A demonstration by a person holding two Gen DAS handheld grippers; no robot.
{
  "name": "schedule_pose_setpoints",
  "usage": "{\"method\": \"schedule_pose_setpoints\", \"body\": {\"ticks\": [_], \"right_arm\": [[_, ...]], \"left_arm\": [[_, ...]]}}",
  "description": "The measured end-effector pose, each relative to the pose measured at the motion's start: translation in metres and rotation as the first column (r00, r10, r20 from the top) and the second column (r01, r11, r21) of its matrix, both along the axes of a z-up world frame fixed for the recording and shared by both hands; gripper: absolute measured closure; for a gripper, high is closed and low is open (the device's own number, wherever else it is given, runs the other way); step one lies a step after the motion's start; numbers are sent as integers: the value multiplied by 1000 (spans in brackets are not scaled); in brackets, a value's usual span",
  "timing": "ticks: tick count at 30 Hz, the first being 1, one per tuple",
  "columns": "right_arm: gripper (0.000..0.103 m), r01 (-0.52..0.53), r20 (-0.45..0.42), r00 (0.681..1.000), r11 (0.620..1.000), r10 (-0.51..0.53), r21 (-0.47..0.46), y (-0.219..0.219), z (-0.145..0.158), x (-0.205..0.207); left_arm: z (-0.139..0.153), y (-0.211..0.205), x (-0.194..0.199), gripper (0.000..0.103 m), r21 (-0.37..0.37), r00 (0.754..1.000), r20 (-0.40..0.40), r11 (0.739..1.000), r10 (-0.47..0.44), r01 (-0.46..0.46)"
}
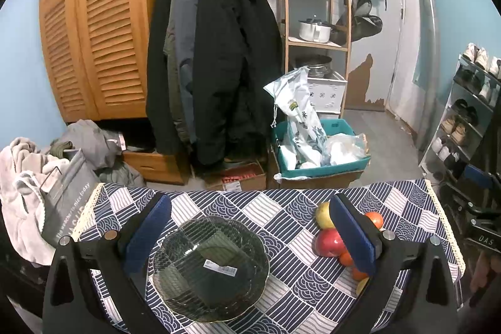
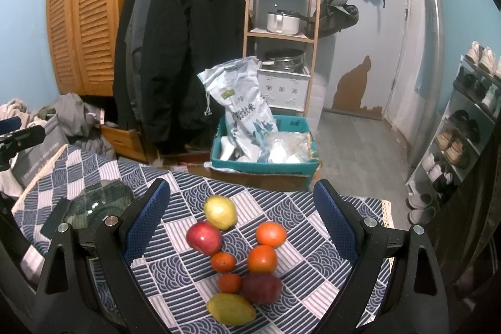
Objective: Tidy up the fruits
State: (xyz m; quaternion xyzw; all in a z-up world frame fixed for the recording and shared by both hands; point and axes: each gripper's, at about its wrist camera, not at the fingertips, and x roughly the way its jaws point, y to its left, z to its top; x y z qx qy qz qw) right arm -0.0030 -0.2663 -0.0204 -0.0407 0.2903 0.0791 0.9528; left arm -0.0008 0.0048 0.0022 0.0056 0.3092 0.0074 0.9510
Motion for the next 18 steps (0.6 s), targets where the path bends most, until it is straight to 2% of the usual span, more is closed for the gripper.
{"method": "schedule_pose_setpoints", "body": {"ticks": [18], "right_arm": [[12, 0, 3, 1000, 1000, 0, 1, -2, 0, -1]], "left_arm": [[2, -1, 1, 2, -6, 1000, 1, 1000, 0, 0]]}}
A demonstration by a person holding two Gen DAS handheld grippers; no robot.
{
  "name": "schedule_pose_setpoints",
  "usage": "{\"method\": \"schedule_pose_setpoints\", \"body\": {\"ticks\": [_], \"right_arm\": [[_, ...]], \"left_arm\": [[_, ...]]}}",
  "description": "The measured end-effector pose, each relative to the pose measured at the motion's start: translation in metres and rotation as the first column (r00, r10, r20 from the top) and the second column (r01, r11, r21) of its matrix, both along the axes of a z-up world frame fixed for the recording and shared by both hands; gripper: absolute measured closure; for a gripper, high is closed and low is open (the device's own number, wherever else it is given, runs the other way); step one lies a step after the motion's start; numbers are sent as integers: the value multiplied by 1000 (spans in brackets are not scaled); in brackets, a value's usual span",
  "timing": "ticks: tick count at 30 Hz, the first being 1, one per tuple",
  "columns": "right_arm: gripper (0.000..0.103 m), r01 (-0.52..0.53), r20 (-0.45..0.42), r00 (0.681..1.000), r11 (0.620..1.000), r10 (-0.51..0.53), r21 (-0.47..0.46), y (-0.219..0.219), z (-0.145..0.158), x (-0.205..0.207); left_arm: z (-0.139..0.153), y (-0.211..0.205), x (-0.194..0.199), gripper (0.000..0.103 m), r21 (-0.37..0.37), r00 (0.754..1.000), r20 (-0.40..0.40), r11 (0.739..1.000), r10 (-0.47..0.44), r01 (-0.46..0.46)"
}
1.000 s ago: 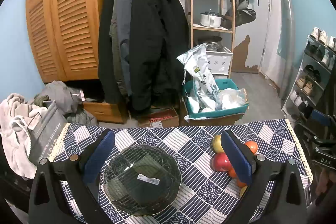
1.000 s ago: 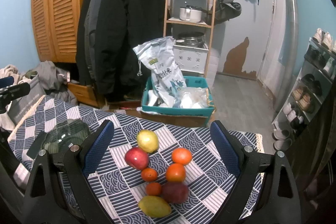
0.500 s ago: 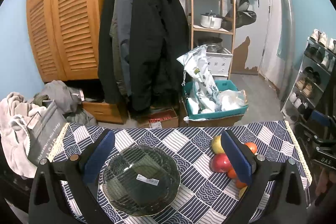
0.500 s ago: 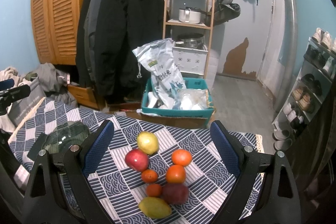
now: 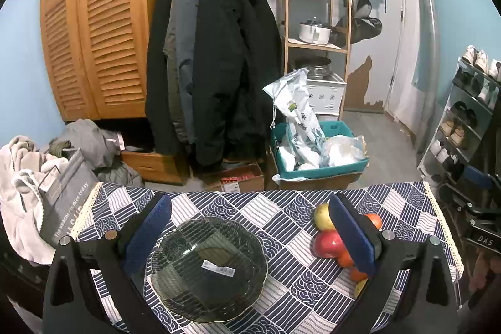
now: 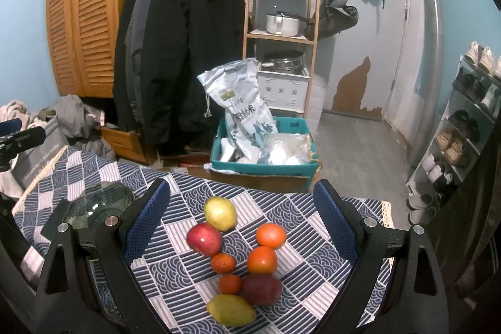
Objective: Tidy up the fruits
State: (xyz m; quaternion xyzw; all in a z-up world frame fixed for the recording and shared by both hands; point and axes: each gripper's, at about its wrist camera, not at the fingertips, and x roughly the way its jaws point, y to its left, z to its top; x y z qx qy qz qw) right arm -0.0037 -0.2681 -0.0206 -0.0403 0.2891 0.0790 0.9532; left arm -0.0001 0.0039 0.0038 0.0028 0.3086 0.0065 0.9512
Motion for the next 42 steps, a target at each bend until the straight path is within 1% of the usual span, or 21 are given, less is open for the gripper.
{"method": "schedule_pose_setpoints", "body": {"ticks": [24, 26, 34, 35, 36, 38, 42], "right_arm": [[12, 5, -1, 1000, 1000, -5, 0, -1, -3, 2], [12, 5, -2, 1000, 1000, -5, 1, -3, 3, 4], [12, 9, -7, 1000, 1000, -9, -4, -1, 1, 6], [12, 12, -14, 1000, 1000, -12, -6, -2, 0, 8], [12, 15, -17, 1000, 1000, -15, -7, -19, -1, 12], [12, 22, -32, 999, 1000, -22, -11, -26, -6, 16], [12, 35, -68, 997, 999, -36, -24, -29, -25, 17]], "left_arm": [[1, -1, 1, 2, -8, 1000, 2, 1000, -1, 1], [1, -4, 2, 2, -7, 1000, 1, 1000, -3, 3], [-6, -7, 4, 2, -6, 1000, -9, 1000, -6, 6], [-8, -9, 6, 2, -5, 1000, -16, 1000, -7, 7], [-11, -10, 5, 2, -6, 1000, -21, 1000, -10, 10], [-15, -13, 8, 2, -8, 999, -36, 1000, -17, 17], [-26, -15, 13, 2, -14, 997, -67, 1000, -28, 27]]}}
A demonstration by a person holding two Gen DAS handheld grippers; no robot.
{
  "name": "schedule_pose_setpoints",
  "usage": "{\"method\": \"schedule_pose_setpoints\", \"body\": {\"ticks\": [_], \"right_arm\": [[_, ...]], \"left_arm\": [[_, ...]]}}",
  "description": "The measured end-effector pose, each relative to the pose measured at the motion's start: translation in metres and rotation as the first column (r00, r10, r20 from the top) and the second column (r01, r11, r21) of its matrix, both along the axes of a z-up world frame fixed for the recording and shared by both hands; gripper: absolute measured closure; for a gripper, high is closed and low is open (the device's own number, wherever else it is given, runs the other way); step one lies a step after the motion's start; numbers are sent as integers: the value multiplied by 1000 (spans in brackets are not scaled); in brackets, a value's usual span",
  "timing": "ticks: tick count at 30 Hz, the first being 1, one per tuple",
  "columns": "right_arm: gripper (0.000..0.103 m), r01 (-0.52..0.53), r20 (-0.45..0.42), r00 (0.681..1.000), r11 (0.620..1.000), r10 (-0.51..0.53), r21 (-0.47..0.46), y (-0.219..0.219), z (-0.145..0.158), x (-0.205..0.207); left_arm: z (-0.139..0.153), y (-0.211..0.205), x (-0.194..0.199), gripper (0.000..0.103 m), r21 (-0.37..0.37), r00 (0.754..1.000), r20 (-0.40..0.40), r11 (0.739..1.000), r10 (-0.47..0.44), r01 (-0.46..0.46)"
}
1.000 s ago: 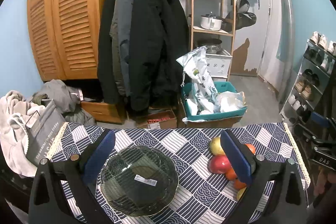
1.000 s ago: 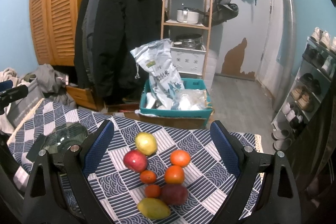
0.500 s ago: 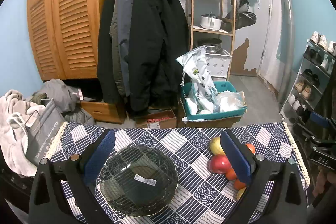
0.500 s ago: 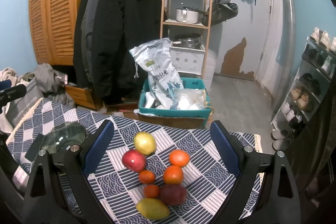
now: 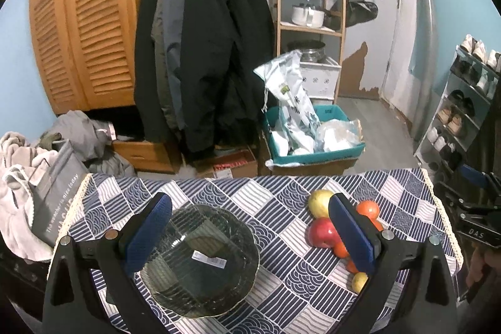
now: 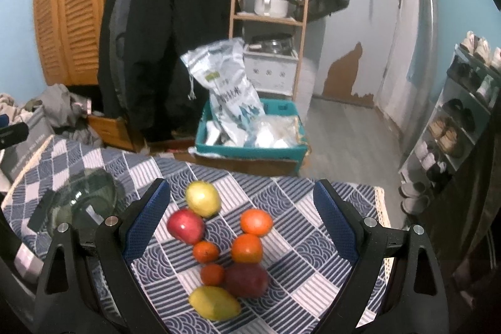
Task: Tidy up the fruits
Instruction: 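Move the right tool toward the mango while the left tool approaches the red apple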
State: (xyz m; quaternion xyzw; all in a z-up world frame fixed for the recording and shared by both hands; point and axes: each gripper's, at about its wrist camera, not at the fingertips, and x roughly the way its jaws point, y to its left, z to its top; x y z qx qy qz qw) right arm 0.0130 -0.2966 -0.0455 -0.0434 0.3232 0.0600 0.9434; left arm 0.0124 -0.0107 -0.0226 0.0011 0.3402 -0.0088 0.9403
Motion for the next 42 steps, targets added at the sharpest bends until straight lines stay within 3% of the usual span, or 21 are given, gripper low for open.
{"method": "schedule_pose_setpoints", "body": {"ticks": [20, 32, 42], "right_arm": [[12, 28, -242, 970, 999, -20, 29, -31, -82, 17], [12, 17, -398, 917, 998, 6, 53, -35, -134, 6], [12, -39, -504, 860, 996, 74, 81, -13, -175, -10]], "left_arm": [[-75, -33, 21, 2, 37, 981, -181, 996, -75, 83], [-132, -49, 27, 3, 36, 935, -339, 991, -106, 126], [-163, -63, 17, 5, 55, 908, -396, 983, -139, 174]]}}
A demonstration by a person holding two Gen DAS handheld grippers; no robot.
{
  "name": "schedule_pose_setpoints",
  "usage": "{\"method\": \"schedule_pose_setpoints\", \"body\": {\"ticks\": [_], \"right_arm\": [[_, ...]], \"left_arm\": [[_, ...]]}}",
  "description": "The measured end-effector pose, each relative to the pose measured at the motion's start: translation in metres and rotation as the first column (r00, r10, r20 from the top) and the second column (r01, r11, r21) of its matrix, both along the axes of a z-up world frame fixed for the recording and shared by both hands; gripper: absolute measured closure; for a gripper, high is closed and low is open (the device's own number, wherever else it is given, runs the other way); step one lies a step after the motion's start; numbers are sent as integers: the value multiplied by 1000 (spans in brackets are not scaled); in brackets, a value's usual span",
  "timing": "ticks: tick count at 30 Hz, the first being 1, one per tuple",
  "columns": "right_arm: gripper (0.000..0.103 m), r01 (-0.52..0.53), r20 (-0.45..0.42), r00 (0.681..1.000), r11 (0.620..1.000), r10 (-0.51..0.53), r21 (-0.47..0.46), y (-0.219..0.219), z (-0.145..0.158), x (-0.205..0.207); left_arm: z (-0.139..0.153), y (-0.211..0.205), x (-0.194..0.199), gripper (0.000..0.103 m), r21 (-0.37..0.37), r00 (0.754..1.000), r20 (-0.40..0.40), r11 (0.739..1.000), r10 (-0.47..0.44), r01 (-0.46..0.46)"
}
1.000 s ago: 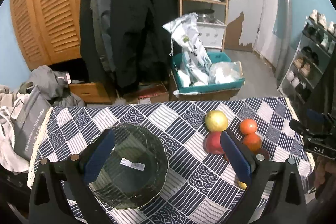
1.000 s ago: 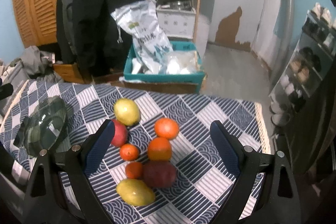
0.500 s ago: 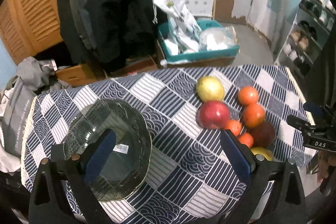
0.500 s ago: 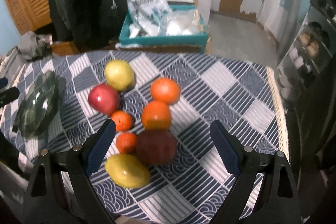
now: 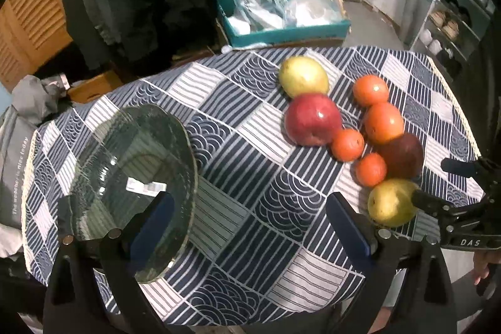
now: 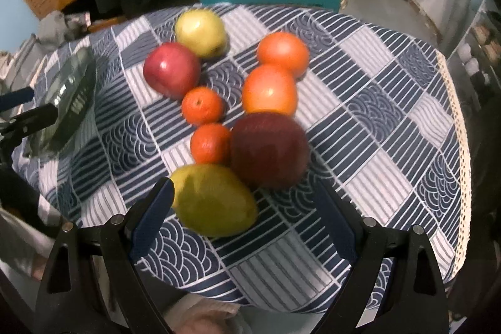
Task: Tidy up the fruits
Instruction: 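Move the right tool toward the mango while the left tool approaches the red apple, then close the right tool on the mango while the left tool grasps the red apple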
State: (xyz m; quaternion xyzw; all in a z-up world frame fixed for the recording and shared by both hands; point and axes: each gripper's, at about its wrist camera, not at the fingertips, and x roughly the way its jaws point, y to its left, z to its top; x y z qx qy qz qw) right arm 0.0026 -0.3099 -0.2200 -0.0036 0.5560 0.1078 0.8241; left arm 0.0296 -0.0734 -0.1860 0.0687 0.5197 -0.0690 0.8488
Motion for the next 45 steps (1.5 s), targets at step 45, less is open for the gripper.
{"method": "schedule_pose_setpoints", "body": {"ticks": [45], "right_arm": [[21, -61, 12, 998, 998, 61, -2, 22, -10, 3]], "left_arm": [[-29, -8, 7, 6, -33, 998, -68, 999, -9, 7]]}}
